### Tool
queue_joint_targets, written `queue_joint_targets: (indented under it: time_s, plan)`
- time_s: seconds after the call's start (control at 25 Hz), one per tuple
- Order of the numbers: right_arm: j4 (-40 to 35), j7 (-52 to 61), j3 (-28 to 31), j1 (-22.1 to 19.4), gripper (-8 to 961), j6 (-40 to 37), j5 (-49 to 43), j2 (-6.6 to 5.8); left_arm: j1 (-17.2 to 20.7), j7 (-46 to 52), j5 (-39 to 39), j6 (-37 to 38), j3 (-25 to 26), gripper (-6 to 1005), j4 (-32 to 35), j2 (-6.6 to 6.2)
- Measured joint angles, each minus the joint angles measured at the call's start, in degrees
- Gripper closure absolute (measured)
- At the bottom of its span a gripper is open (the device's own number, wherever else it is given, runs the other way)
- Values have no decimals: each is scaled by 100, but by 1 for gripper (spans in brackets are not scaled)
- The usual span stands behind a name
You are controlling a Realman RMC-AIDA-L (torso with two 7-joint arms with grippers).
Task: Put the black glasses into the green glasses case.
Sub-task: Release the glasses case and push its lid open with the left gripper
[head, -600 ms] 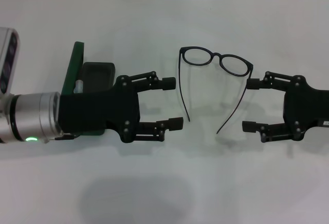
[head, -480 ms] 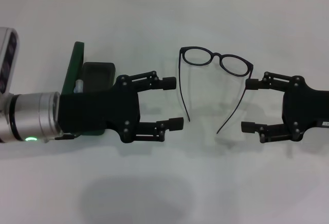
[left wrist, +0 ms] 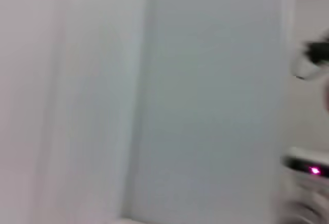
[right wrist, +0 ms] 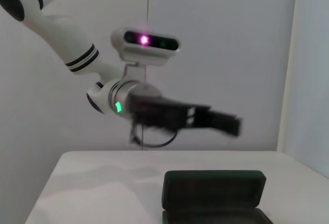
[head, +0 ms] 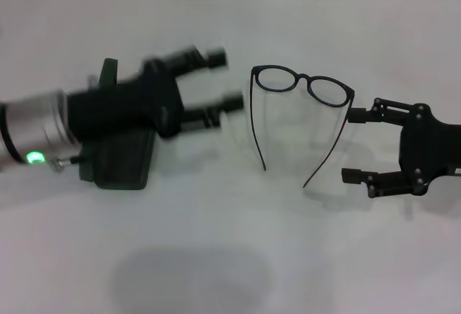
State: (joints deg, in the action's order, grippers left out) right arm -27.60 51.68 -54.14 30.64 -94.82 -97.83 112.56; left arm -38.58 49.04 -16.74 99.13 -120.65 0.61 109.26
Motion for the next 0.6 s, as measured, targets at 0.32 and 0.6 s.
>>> queue_joint_targets:
  time_s: [0.32,0.6]
  plan:
    - [44,-3,0,-34,68,1,-8,-84,-805,3016,162,-1198,-341,183,-412,-1073]
    - [39,-16,-5,-126,68,217,-14,-95,-1365,4070,1217,-1034,-2385,183,-1996,-994]
